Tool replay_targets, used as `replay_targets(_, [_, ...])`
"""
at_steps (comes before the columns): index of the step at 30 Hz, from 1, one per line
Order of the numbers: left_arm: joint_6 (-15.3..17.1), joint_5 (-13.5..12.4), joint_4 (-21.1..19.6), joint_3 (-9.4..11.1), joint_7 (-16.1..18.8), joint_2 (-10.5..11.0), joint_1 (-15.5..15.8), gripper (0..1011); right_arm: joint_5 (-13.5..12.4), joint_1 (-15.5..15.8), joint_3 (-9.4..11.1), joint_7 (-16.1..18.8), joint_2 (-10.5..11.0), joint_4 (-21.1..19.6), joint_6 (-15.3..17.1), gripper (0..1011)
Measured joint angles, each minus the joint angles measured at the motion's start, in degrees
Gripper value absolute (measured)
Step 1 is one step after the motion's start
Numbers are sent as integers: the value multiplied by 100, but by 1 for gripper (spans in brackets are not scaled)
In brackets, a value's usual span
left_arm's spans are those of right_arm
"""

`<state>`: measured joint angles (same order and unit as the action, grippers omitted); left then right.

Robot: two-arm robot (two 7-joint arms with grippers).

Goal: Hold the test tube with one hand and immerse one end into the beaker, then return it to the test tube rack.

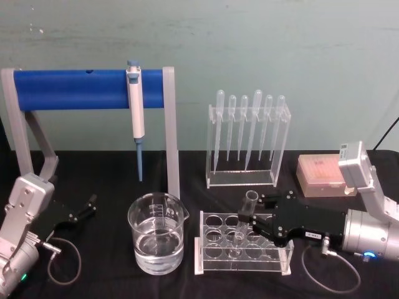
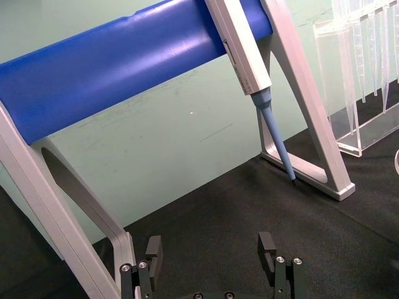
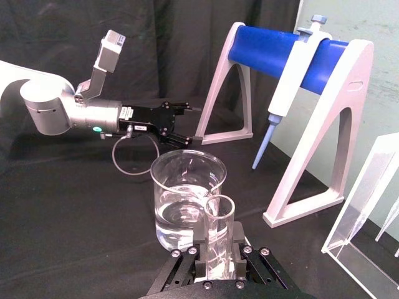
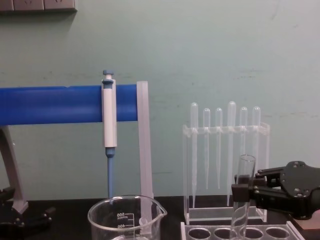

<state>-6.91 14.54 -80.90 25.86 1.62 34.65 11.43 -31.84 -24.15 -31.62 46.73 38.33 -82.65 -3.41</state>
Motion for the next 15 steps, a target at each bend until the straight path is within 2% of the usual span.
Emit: replay_targets(15, [0,0,0,0,0,0,0,1000,53,-2,-9,-8,-2,8,-18,244])
